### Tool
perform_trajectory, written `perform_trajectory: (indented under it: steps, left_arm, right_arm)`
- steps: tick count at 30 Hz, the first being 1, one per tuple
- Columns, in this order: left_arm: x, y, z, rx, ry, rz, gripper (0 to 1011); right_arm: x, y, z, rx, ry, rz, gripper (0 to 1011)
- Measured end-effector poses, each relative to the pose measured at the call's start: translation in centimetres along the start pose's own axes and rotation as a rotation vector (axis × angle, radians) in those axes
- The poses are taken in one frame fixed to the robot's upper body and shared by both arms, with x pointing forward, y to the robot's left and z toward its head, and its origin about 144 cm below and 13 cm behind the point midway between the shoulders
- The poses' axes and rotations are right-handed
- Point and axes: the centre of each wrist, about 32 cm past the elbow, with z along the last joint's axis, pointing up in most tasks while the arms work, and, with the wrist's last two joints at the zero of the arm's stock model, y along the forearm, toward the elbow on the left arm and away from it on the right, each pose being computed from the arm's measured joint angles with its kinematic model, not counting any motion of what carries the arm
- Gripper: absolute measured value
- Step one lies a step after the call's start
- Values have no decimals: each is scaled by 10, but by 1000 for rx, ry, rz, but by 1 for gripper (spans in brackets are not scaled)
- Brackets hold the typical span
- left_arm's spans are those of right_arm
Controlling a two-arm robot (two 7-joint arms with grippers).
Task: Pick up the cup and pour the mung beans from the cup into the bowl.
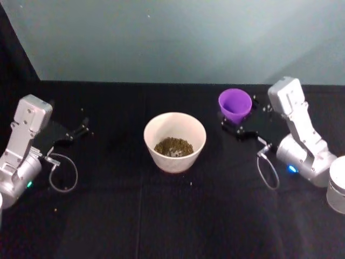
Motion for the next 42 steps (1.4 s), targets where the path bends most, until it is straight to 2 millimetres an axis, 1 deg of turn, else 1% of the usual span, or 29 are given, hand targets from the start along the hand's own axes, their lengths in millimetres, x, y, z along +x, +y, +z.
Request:
perform_trajectory:
  steps: [2,3,4,5,12,17,26,27,28,30,31,34,35,38,42]
  left_arm:
    - [0,0,0,0,0,0,1000]
    - [0,0,0,0,0,0,1000]
    - [0,0,0,0,0,0,1000]
    - [0,0,0,0,0,0,1000]
    - [0,0,0,0,0,0,1000]
    - [0,0,0,0,0,0,1000]
    - [0,0,0,0,0,0,1000]
    - [0,0,0,0,0,0,1000]
    - [0,0,0,0,0,0,1000]
    - [0,0,0,0,0,0,1000]
    - [0,0,0,0,0,0,1000]
    - [0,0,0,0,0,0,1000]
    - [0,0,0,0,0,0,1000]
    - [0,0,0,0,0,0,1000]
    - [0,0,0,0,0,0,1000]
  right_arm:
    - [2,1,-6,-1,23,14,718]
    - [3,2,-12,-4,49,29,718]
    - [3,2,-12,-4,49,29,718]
    - [4,3,-18,-6,74,42,718]
    - [4,8,-43,-8,179,72,718]
    - [4,8,-50,0,216,60,718]
    - [3,6,-54,11,238,52,722]
    - [3,6,-54,12,237,53,758]
    - [3,6,-54,13,237,54,758]
    - [3,6,-54,15,234,57,810]
    - [3,6,-54,17,235,58,863]
    - [3,5,-53,21,237,58,915]
    - [3,5,-53,25,238,58,960]
    - [3,5,-51,30,239,55,1003]
    - [3,4,-50,35,238,54,1002]
